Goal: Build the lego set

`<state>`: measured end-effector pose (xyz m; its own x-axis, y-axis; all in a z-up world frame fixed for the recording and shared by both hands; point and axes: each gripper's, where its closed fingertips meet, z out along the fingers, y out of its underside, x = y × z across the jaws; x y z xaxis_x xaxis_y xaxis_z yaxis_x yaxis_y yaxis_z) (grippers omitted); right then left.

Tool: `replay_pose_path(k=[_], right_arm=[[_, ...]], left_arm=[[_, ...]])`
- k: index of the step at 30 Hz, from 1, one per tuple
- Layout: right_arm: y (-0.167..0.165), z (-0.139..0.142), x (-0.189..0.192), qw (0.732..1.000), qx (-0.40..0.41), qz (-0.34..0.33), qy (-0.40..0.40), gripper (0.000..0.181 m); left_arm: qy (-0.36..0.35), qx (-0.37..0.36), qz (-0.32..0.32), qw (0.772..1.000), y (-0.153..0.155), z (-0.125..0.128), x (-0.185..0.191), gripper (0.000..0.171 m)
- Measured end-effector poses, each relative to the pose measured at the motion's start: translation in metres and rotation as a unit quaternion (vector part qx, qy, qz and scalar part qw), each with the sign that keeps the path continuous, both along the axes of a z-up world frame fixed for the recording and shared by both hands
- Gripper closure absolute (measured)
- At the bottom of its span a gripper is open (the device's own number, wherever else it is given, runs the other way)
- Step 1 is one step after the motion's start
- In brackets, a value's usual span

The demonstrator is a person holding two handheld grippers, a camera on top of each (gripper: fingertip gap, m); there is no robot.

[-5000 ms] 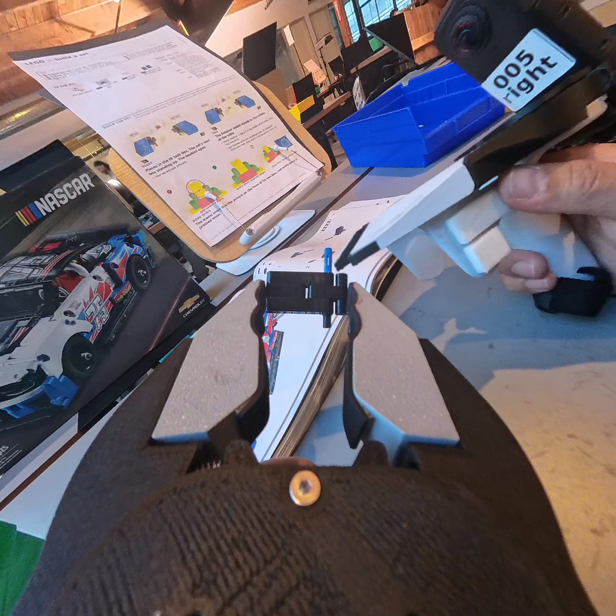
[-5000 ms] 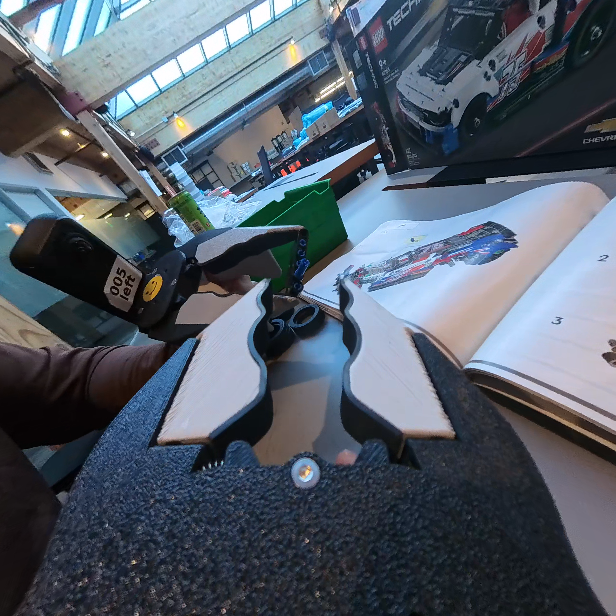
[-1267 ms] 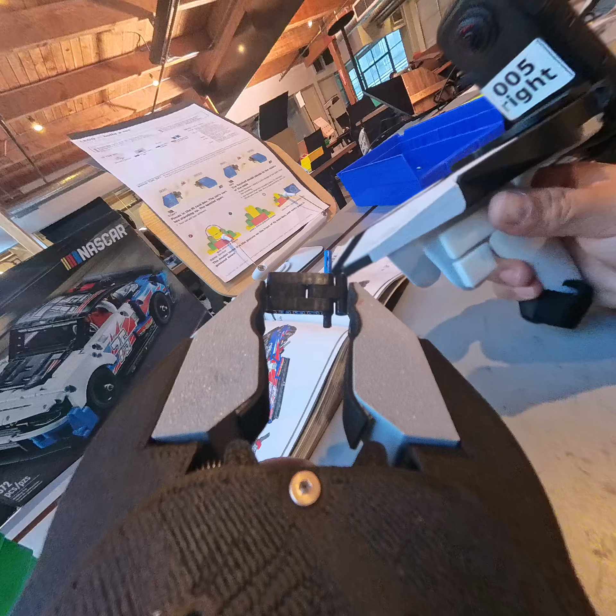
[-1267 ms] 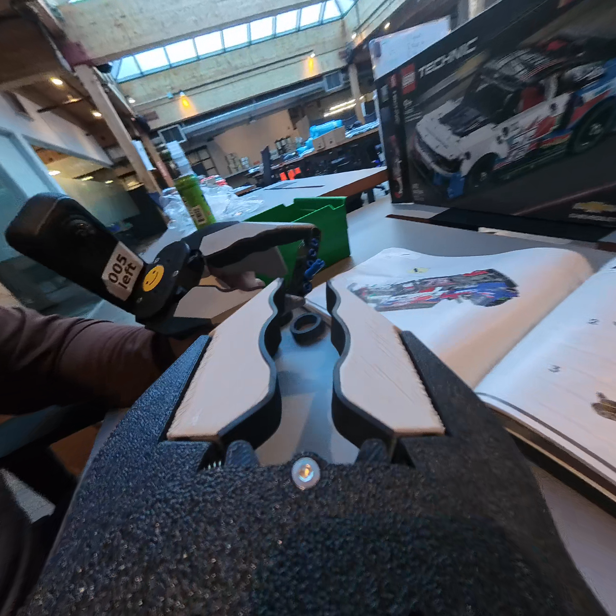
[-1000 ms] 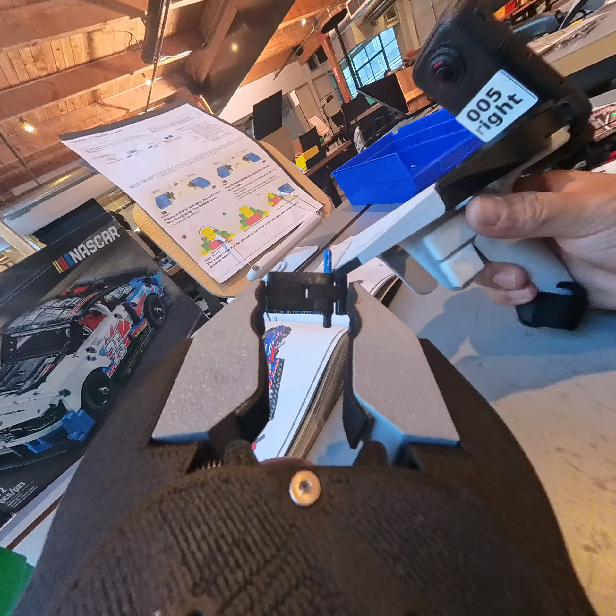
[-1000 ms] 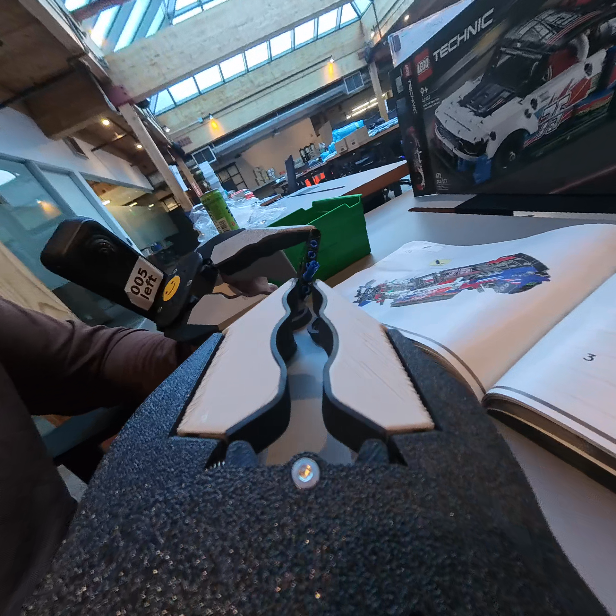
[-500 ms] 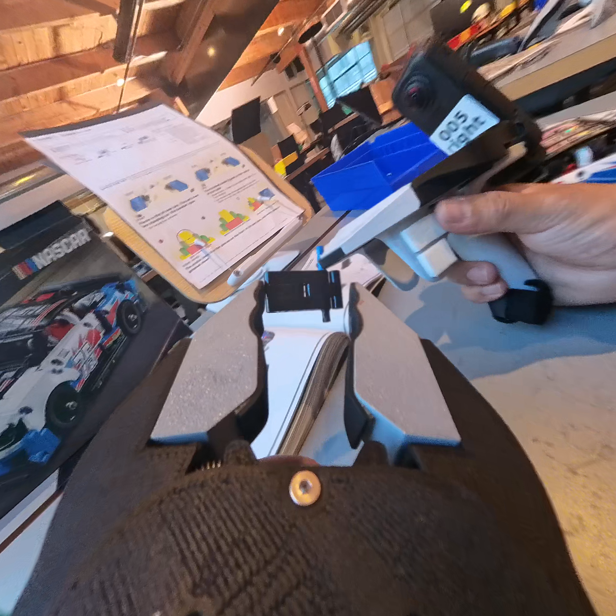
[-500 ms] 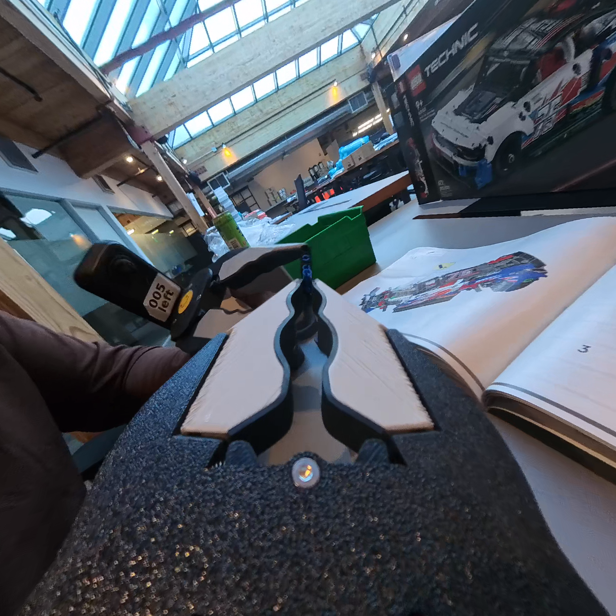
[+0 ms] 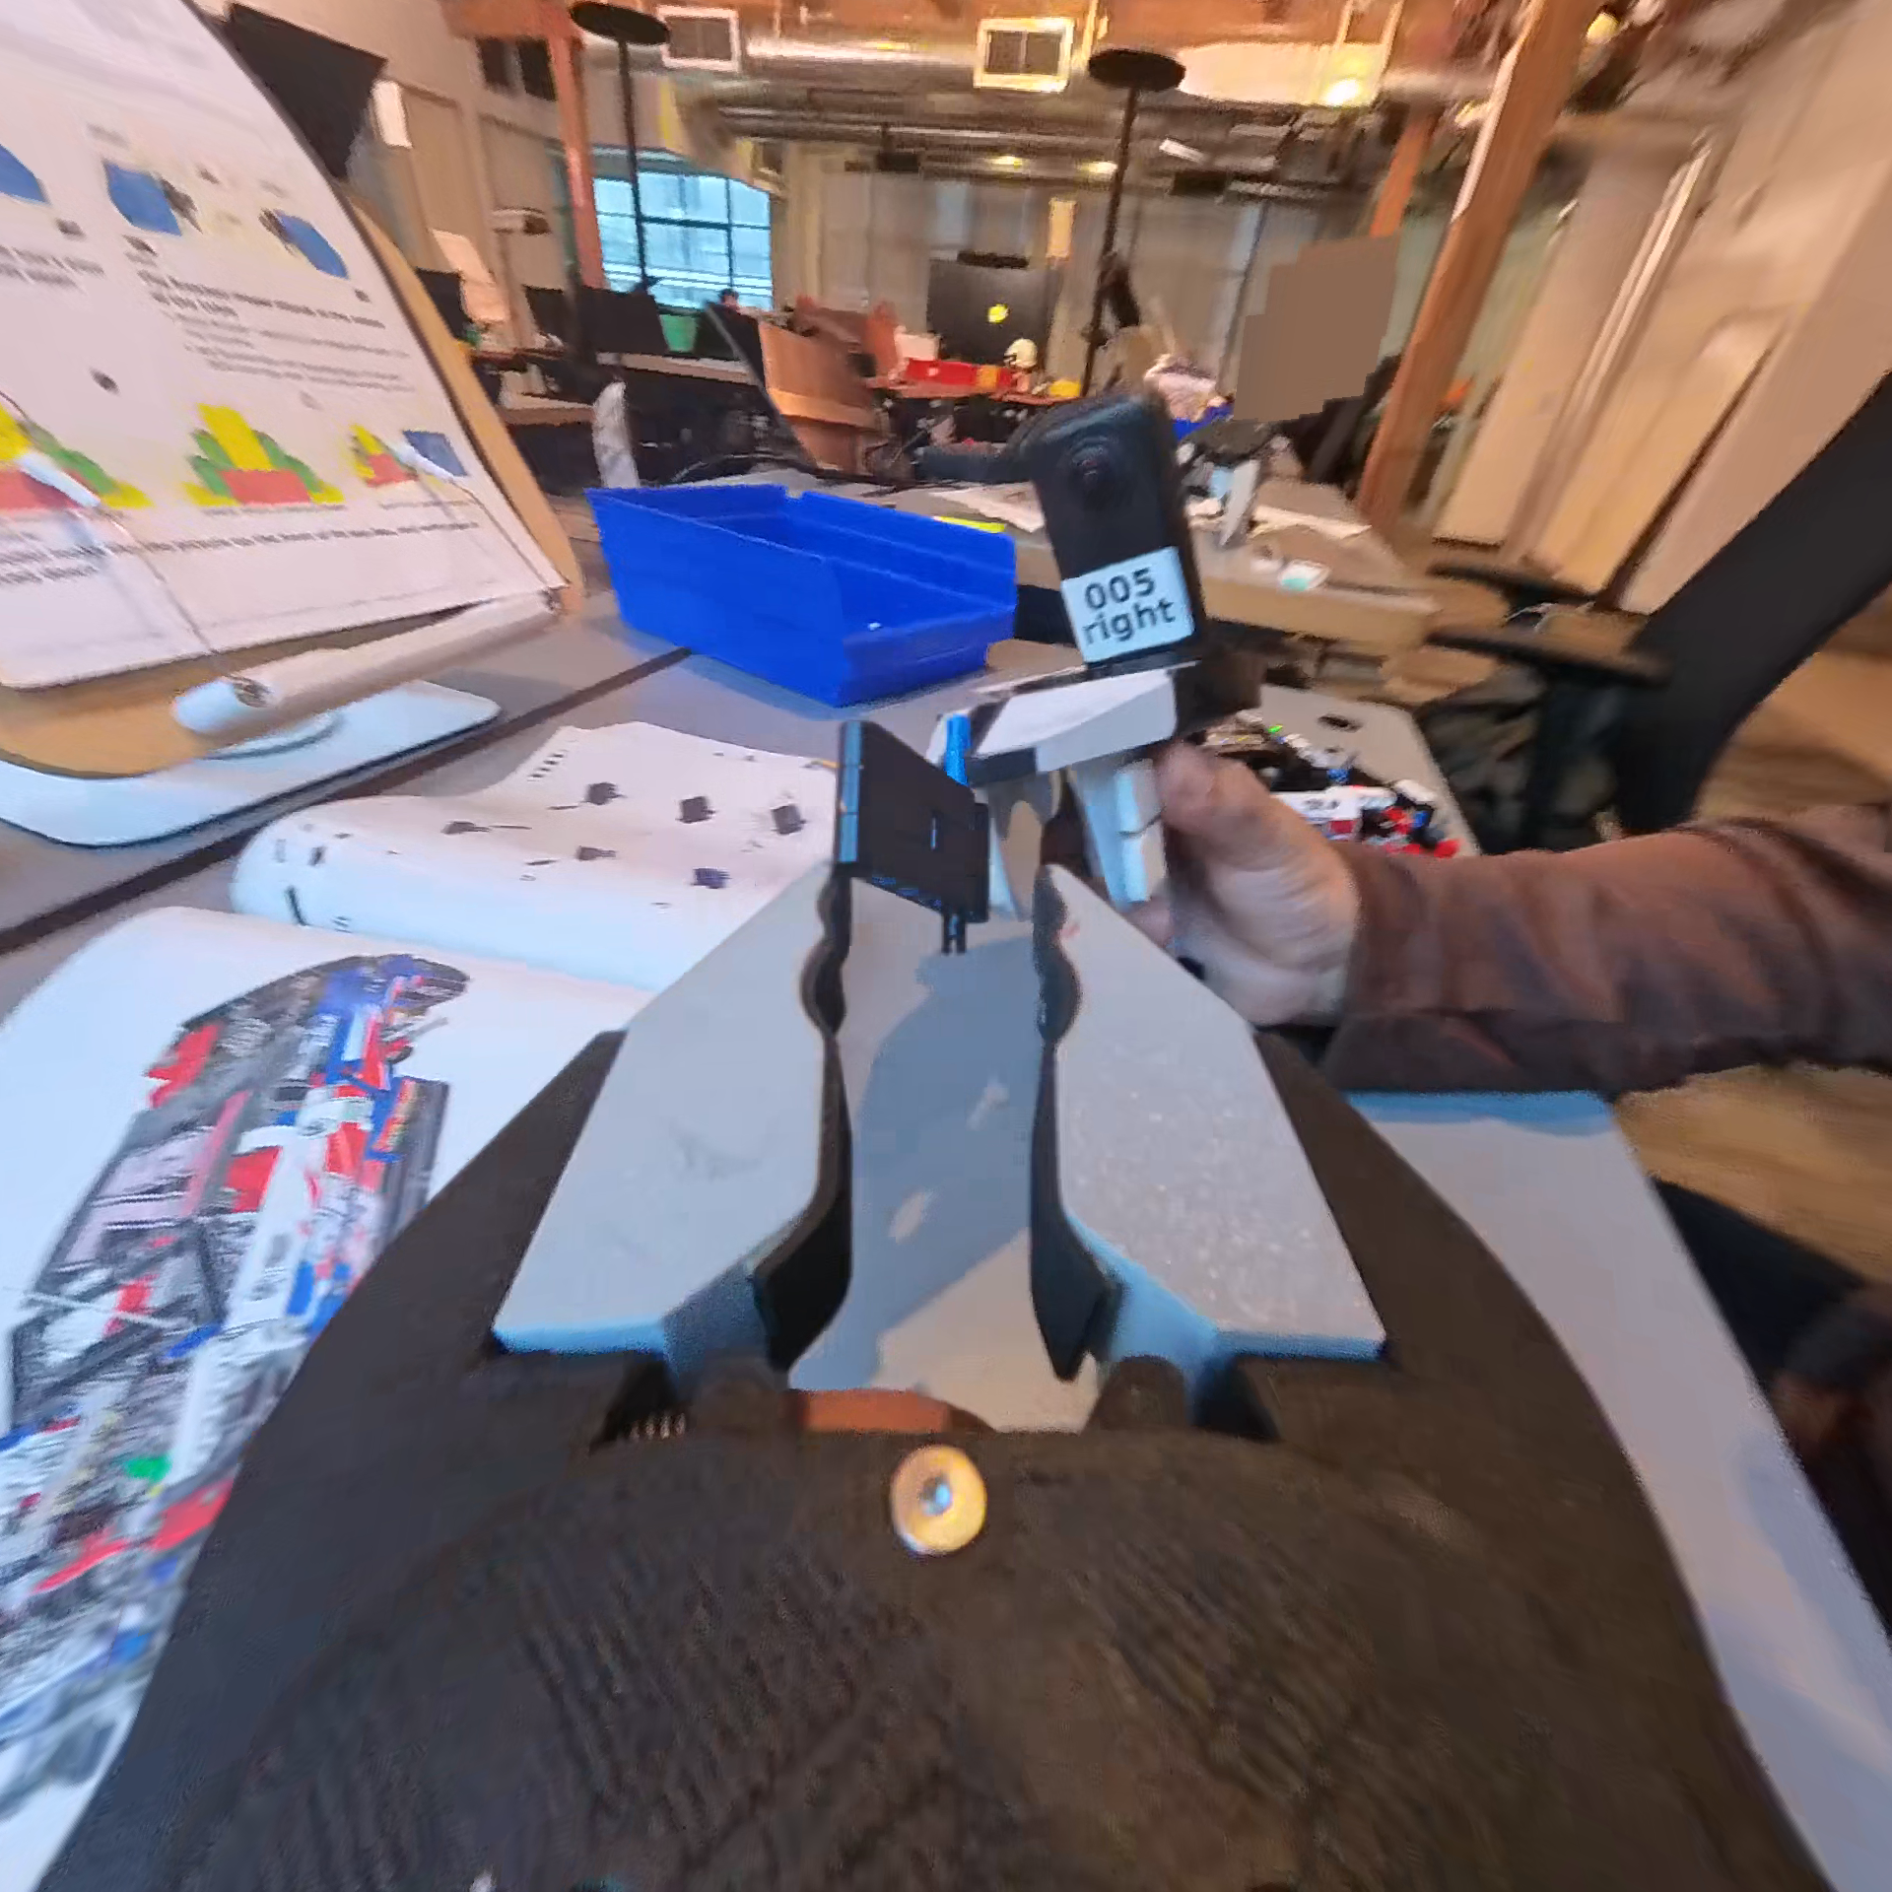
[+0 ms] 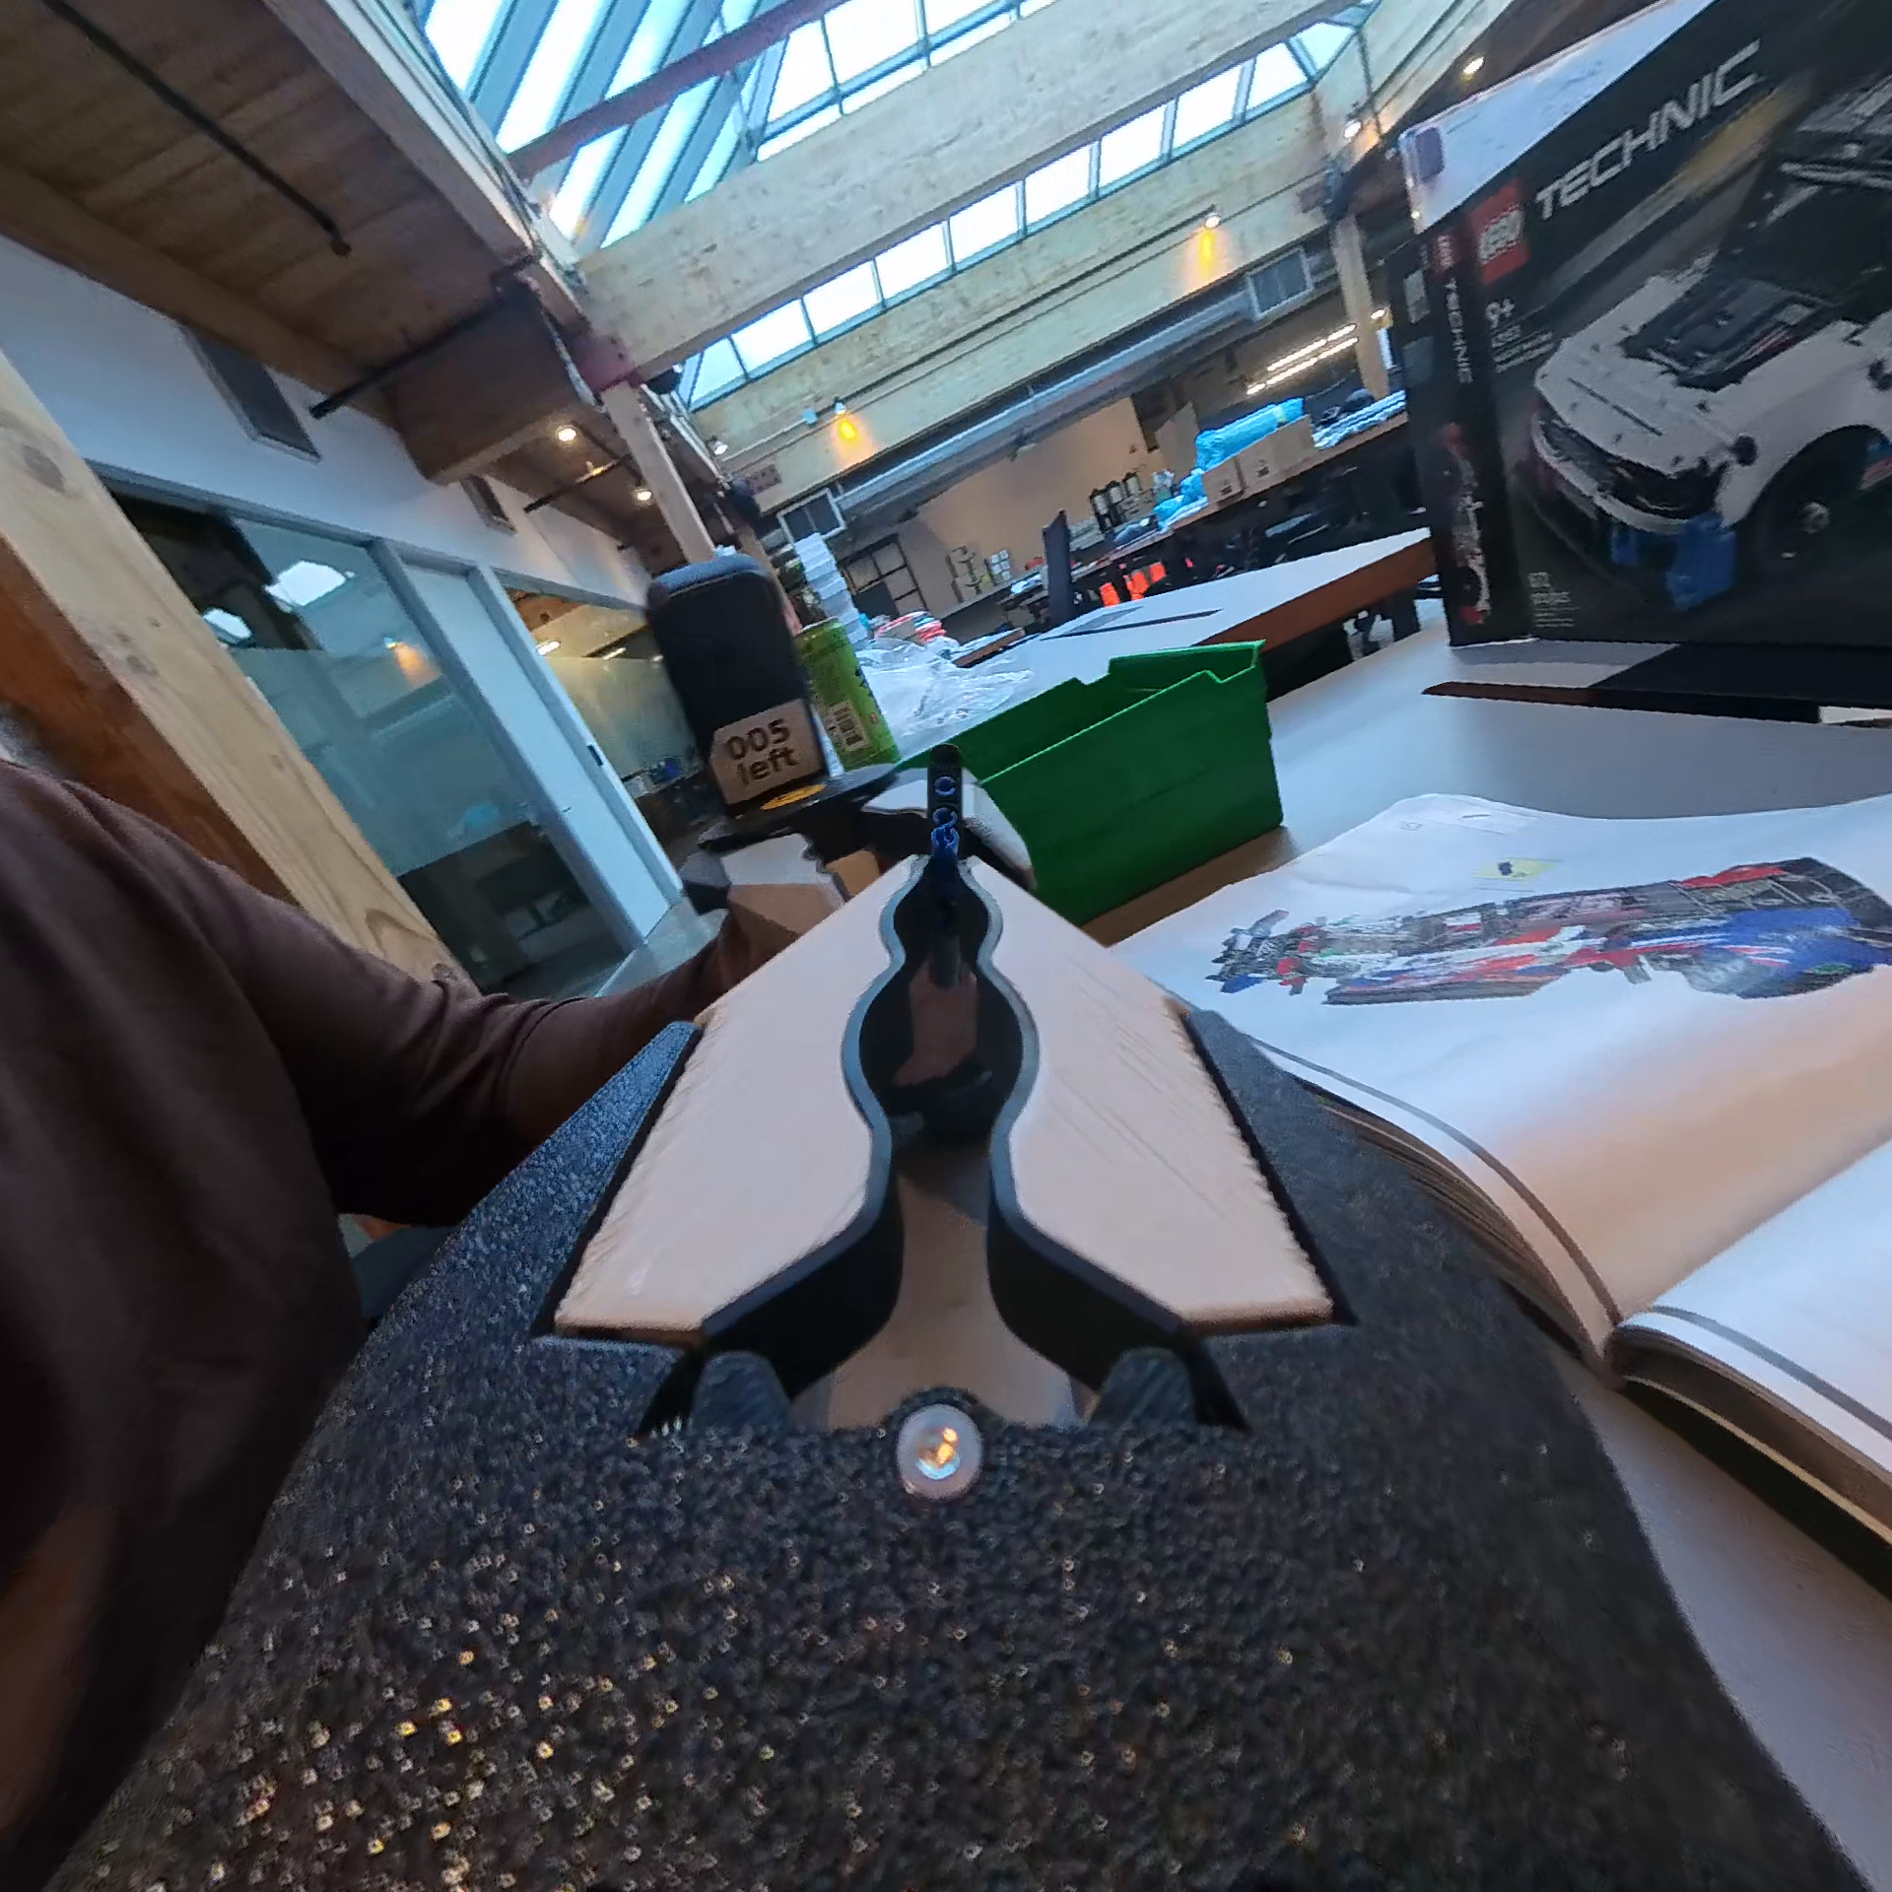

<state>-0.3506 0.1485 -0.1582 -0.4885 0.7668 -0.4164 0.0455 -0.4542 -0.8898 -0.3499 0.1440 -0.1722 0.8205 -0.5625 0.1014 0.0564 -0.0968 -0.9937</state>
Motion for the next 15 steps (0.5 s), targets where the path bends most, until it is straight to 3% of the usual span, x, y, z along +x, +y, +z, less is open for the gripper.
replay_pose_path(k=[7, 15], right_arm=[[-0.007, -0.001, 0.0, 1.0, -0.006, 0.03, -0.001, 0.178], [-0.013, -0.005, -0.003, 0.999, -0.016, 0.044, -0.005, 0.177]], left_arm=[[-0.067, 0.001, -0.017, 0.998, -0.004, 0.011, -0.001, 0.164], [-0.043, -0.023, -0.021, 0.999, -0.001, 0.0, 0.009, 0.166]])
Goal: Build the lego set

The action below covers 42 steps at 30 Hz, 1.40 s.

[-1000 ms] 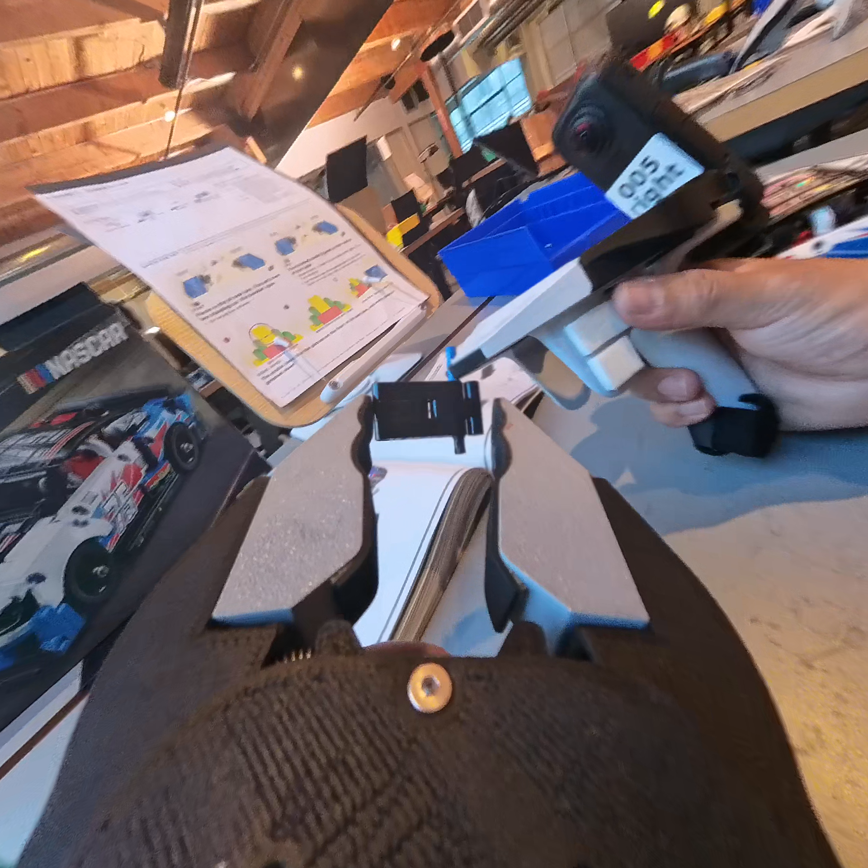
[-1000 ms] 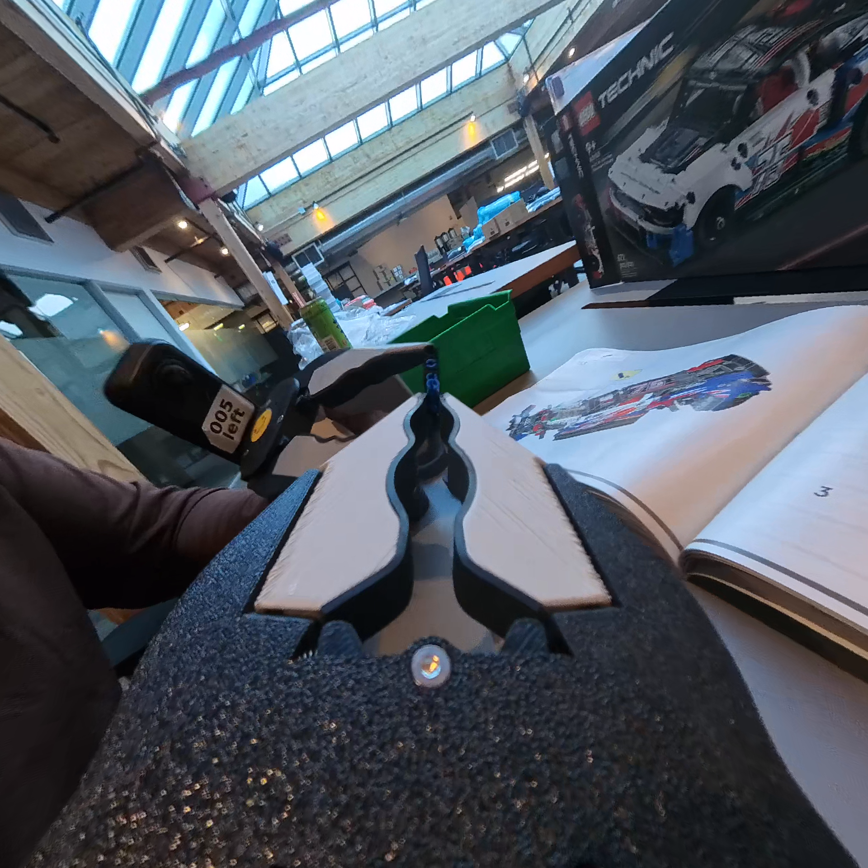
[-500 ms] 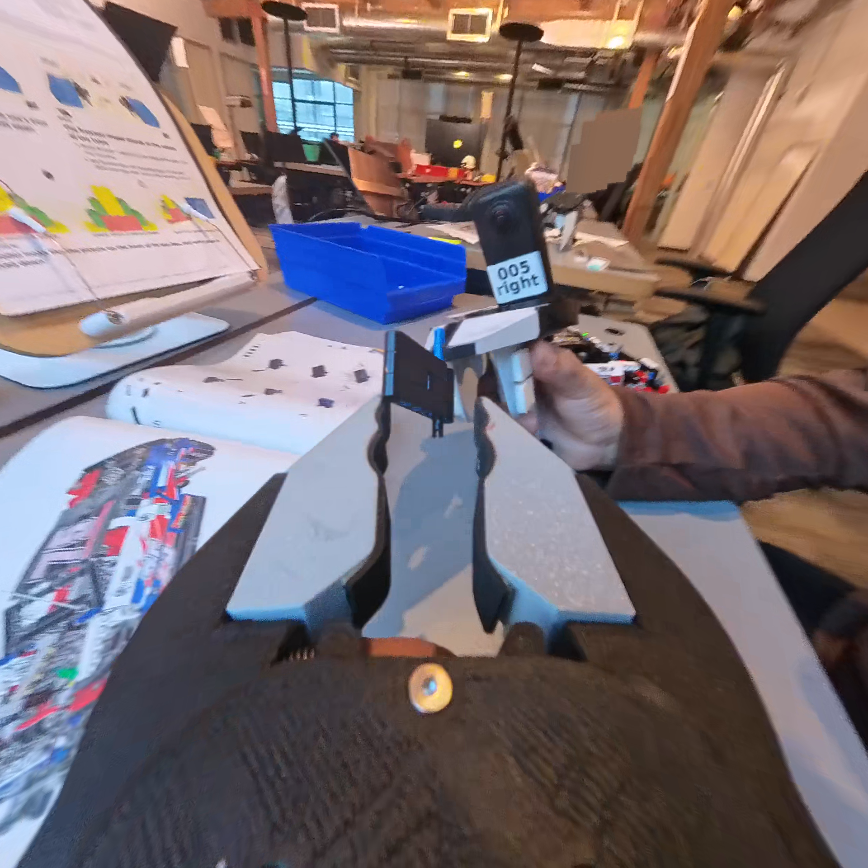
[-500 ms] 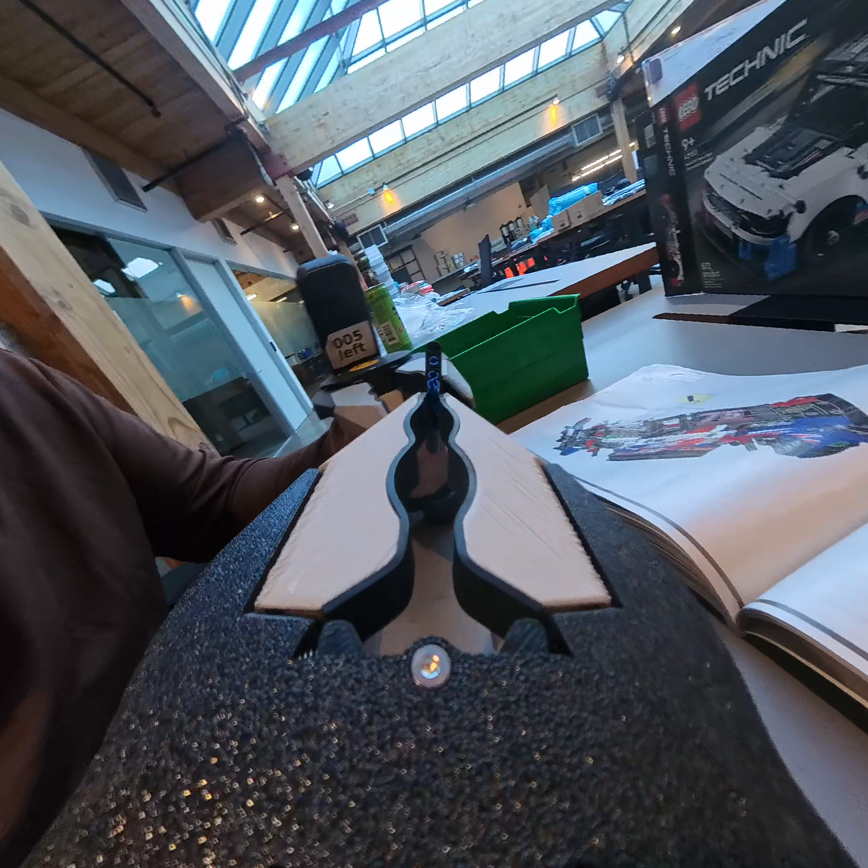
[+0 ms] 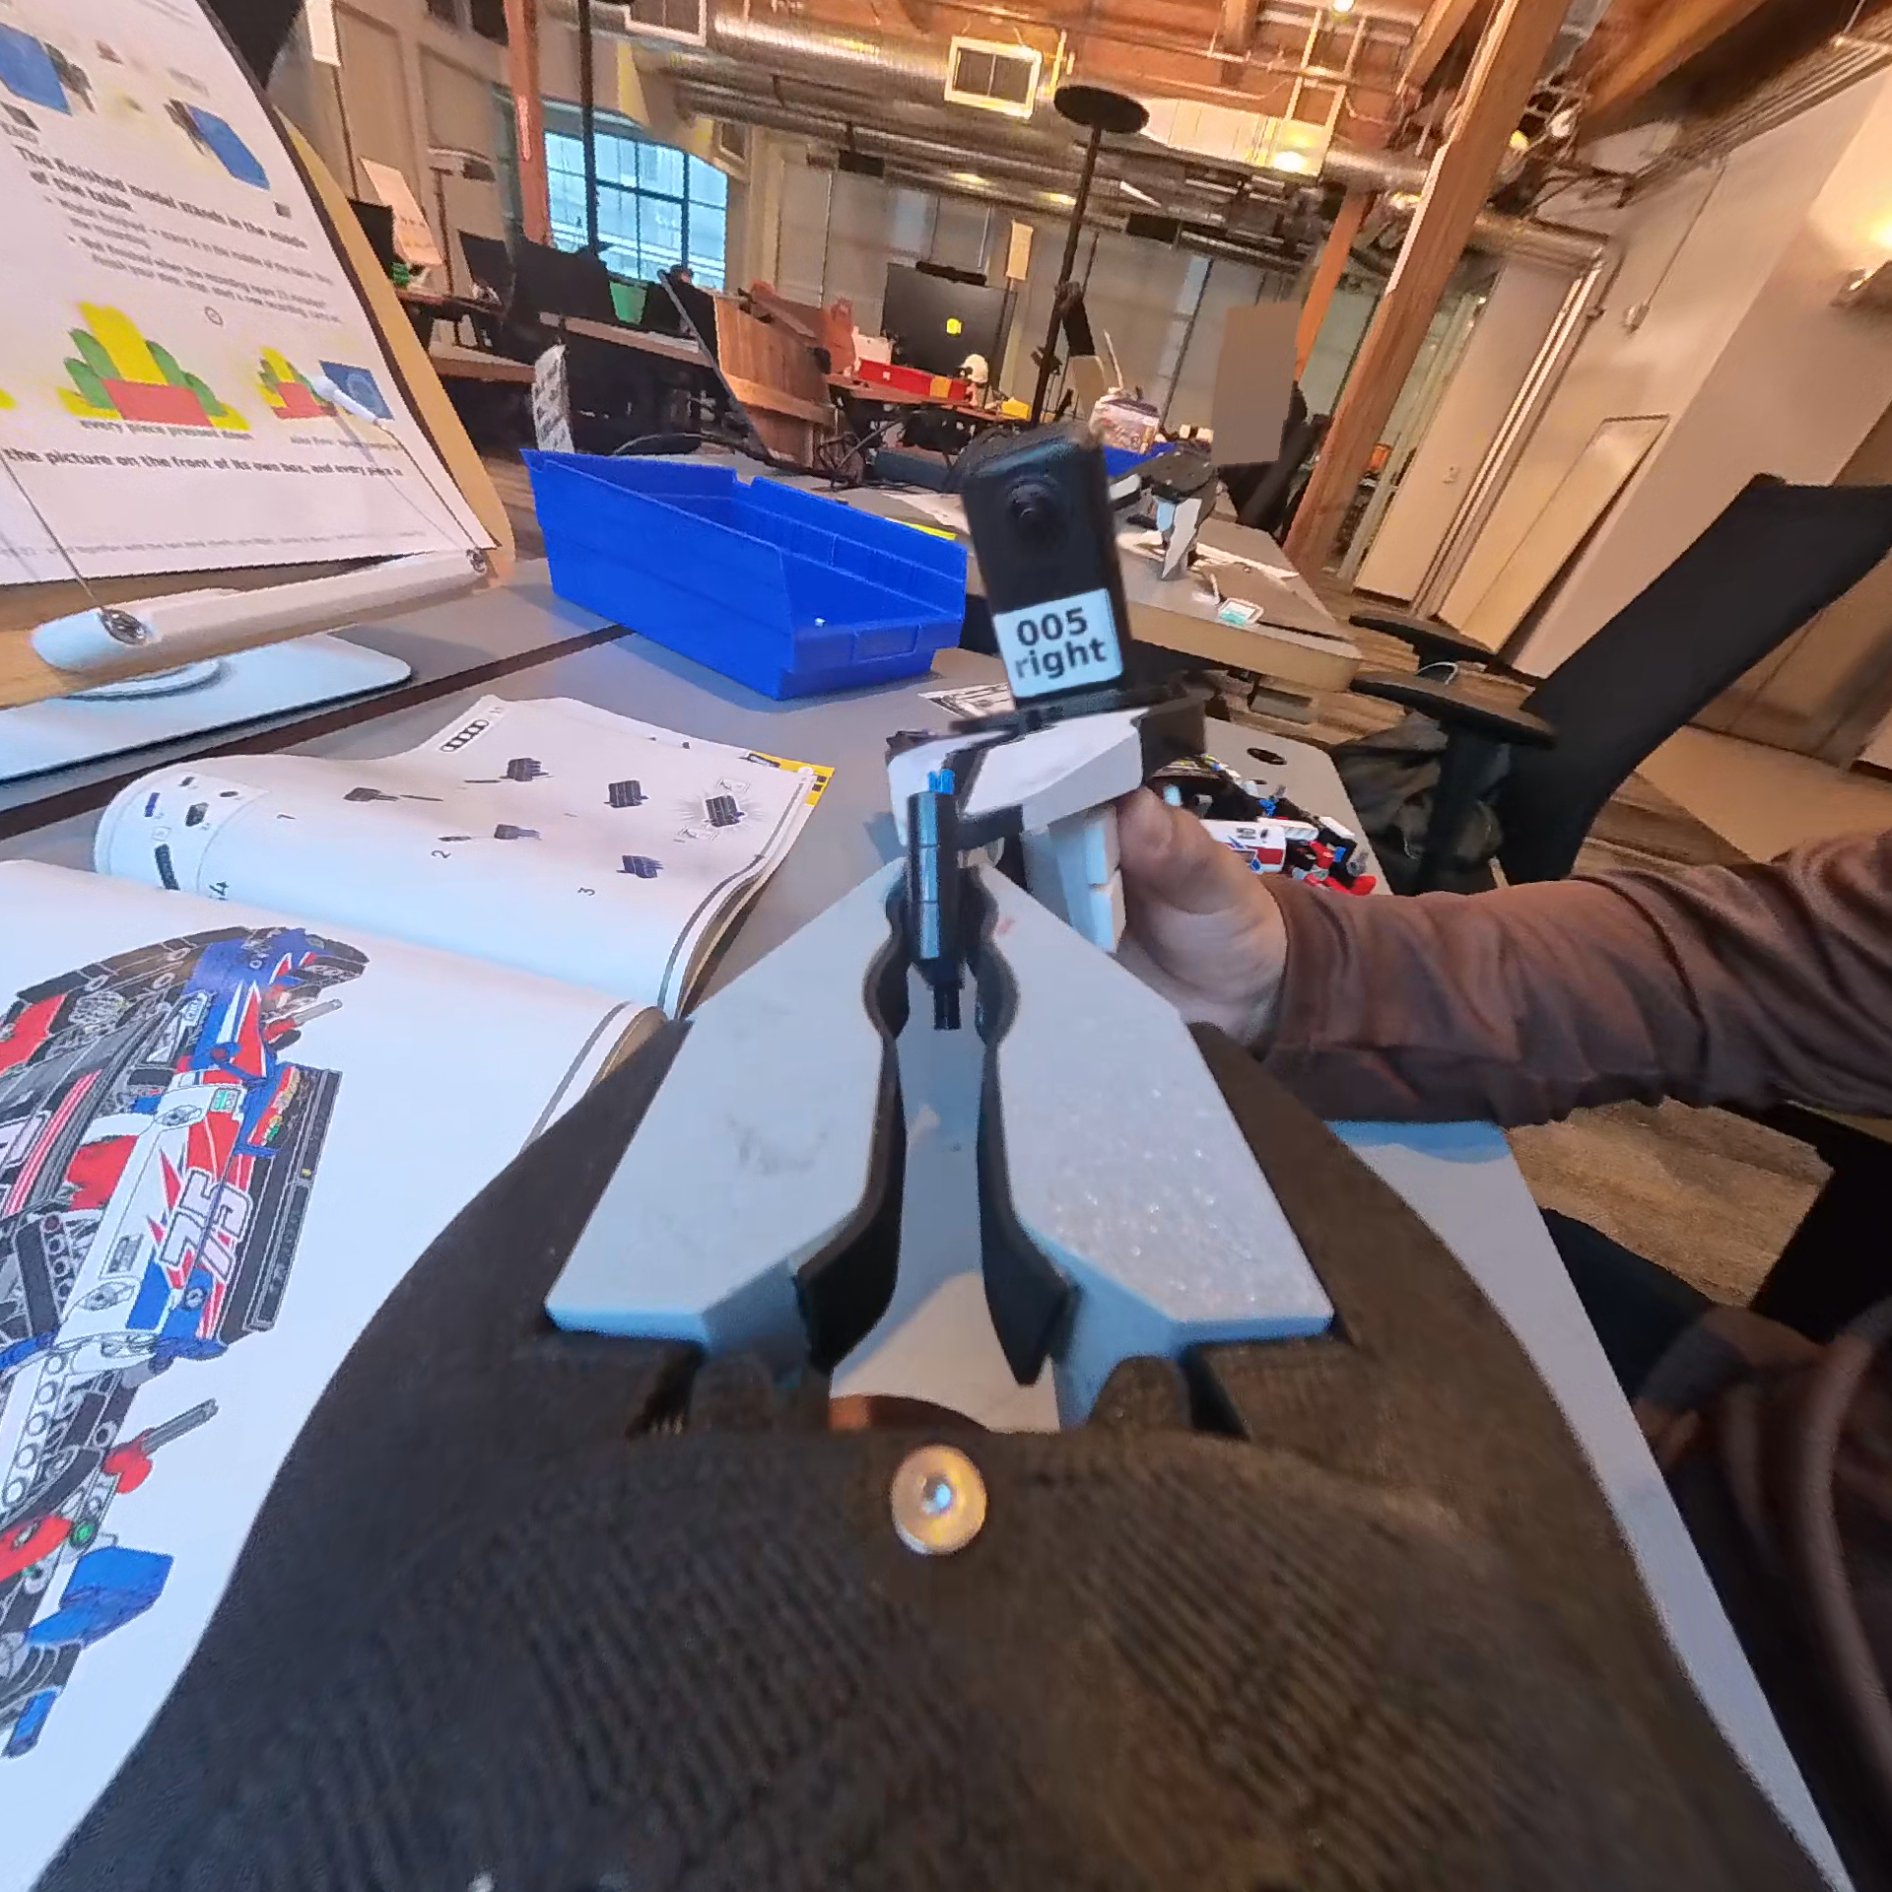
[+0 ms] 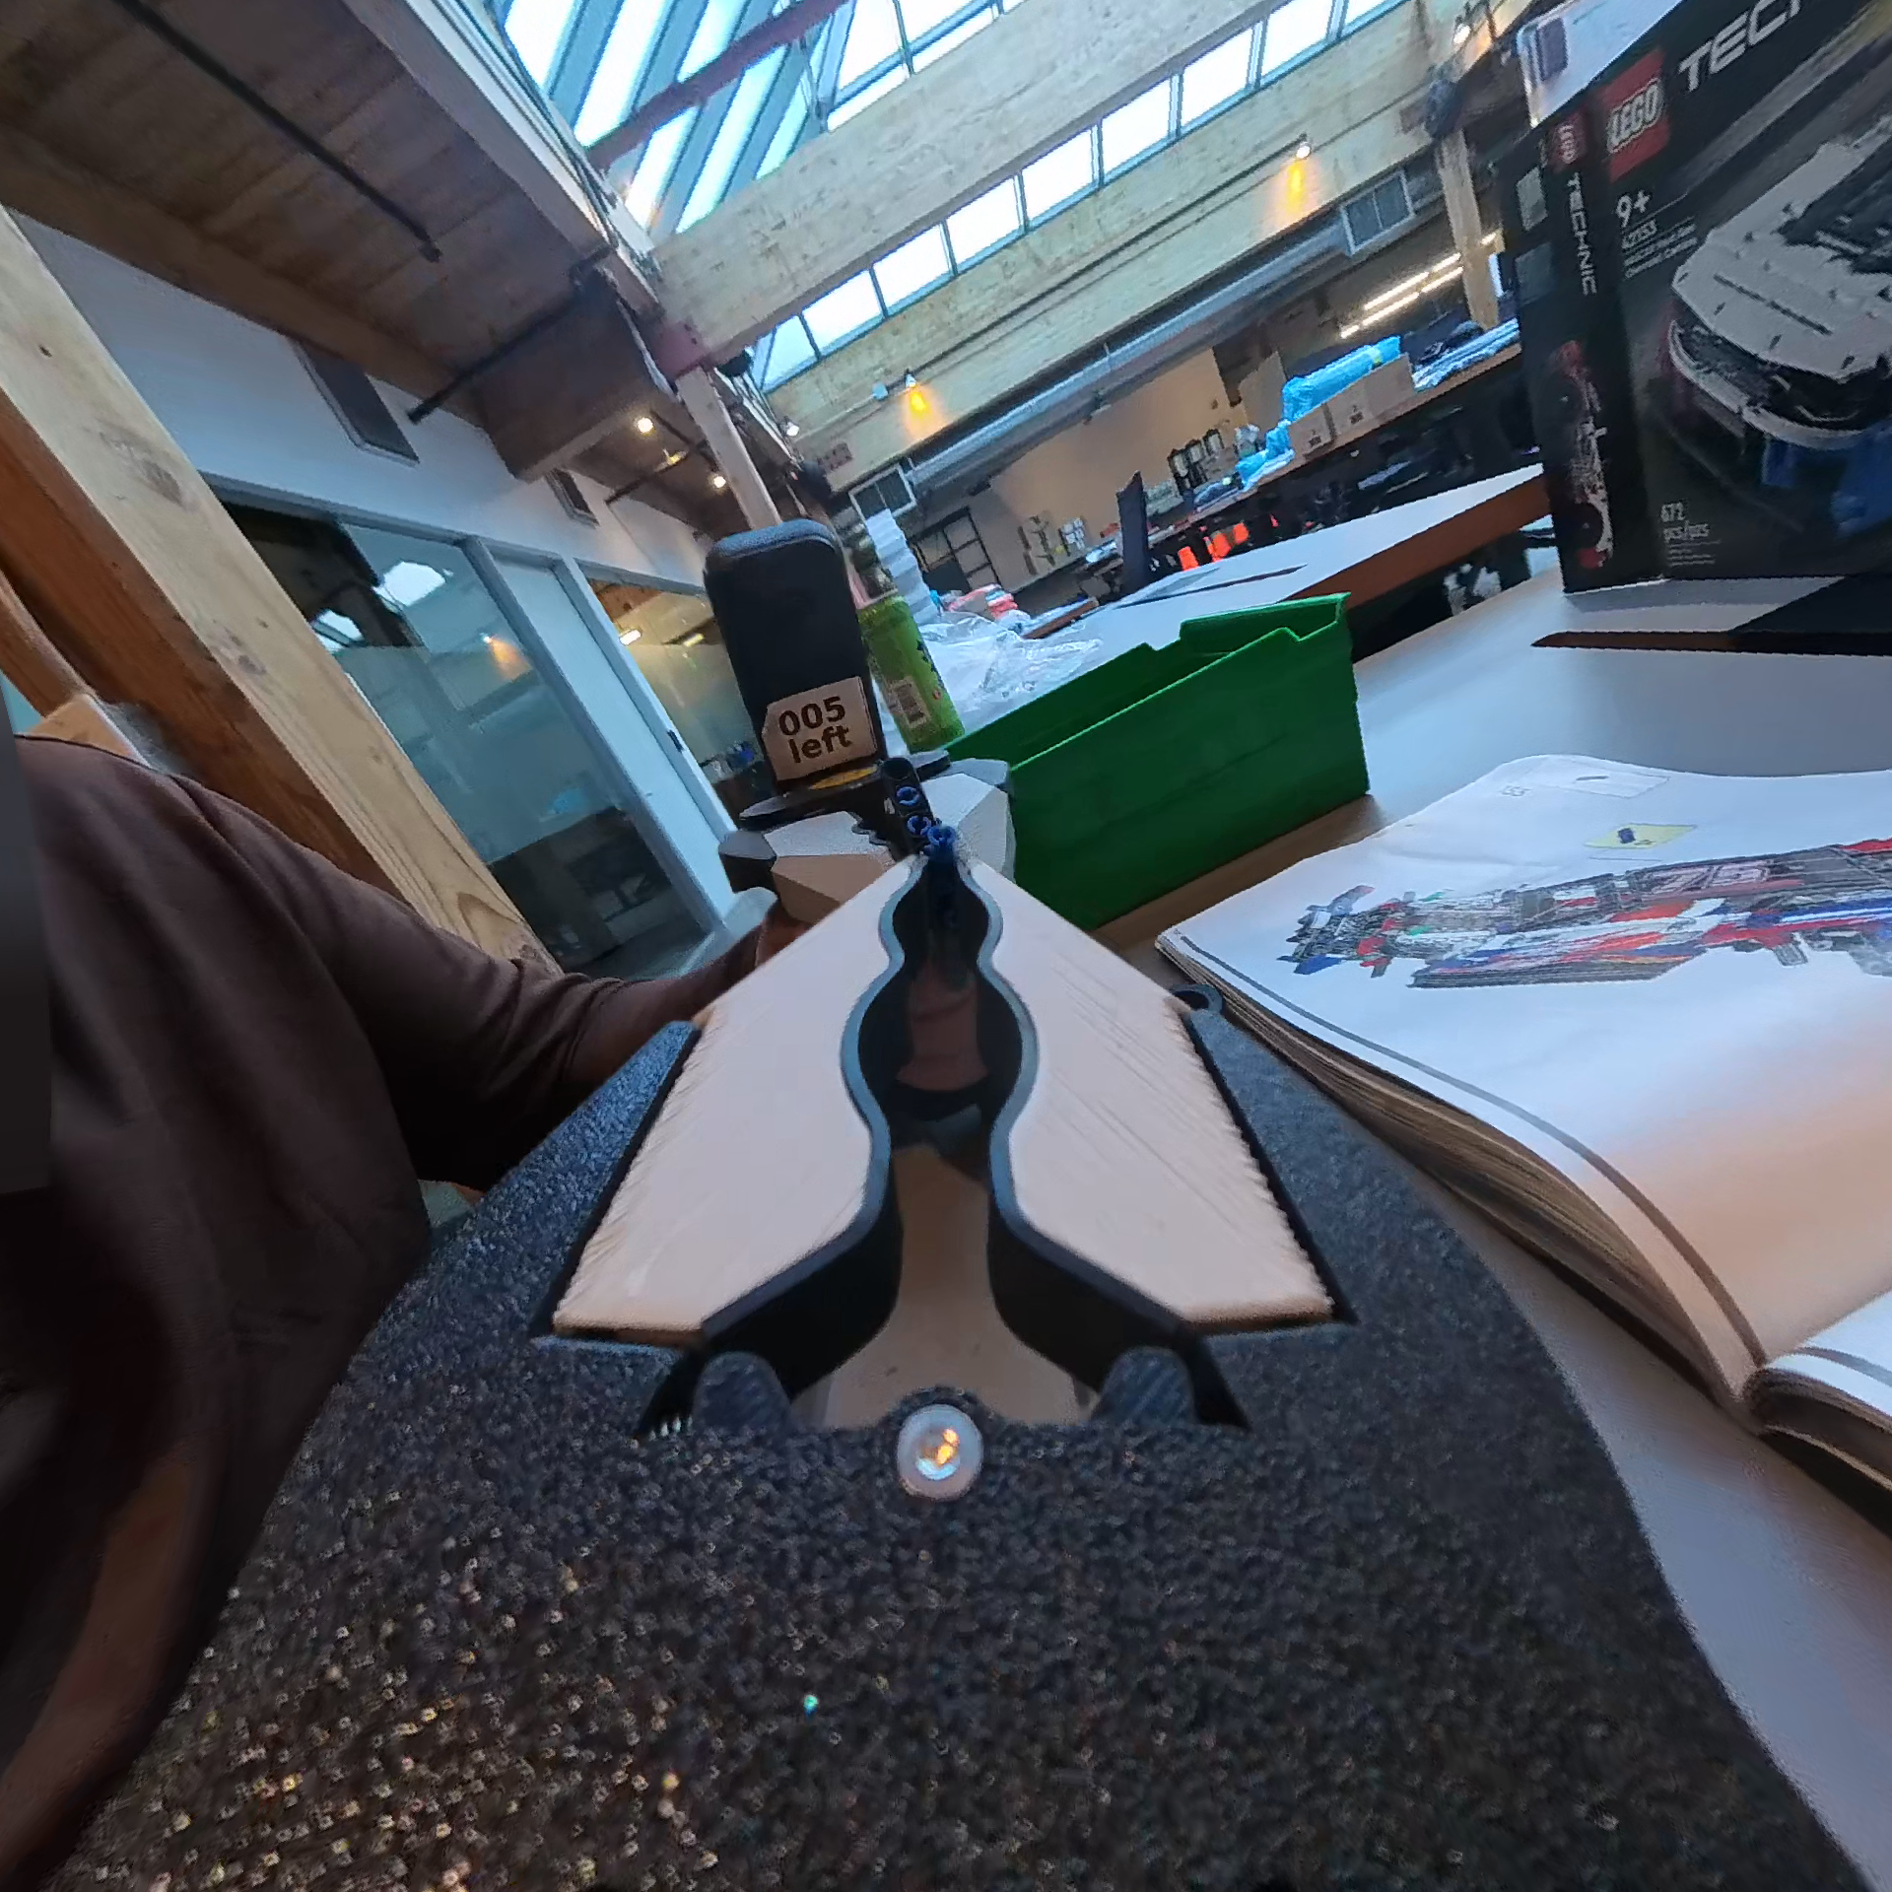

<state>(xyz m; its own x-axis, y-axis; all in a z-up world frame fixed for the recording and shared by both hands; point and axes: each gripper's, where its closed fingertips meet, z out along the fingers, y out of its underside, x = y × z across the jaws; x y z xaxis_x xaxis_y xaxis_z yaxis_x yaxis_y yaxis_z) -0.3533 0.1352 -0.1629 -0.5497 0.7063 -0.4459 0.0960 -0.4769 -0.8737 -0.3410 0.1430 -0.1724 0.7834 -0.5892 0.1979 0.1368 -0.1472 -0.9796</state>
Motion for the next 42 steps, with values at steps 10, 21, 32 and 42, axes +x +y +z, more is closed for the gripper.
replay_pose_path(k=[10, 21, 32, 42], right_arm=[[-0.0021, 0.0009, 0.0003, 1.0, 0.001, 0.002, 0.002, 0.175], [0.002, 0.0015, 0.0017, 1.0, -0.025, 0.009, -0.001, 0.179], [0.0012, -0.0001, 0.0012, 1.0, -0.027, 0.0, 0.004, 0.179], [0.0, 0.0025, 0.0025, 0.999, -0.049, 0.012, 0.005, 0.177]], left_arm=[[-0.019, -0.01, -0.007, 1.0, 0.0004, -0.0021, 0.0069, 0.166], [-0.058, 0.005, 0.008, 0.998, 0.0022, 0.0031, 0.0015, 0.166], [-0.027, 0.022, 0.03, 0.999, 0.0035, 0.0012, 0.002, 0.166], [-0.038, 0.037, 0.02, 0.998, 0.0025, 0.0038, 0.003, 0.166]])
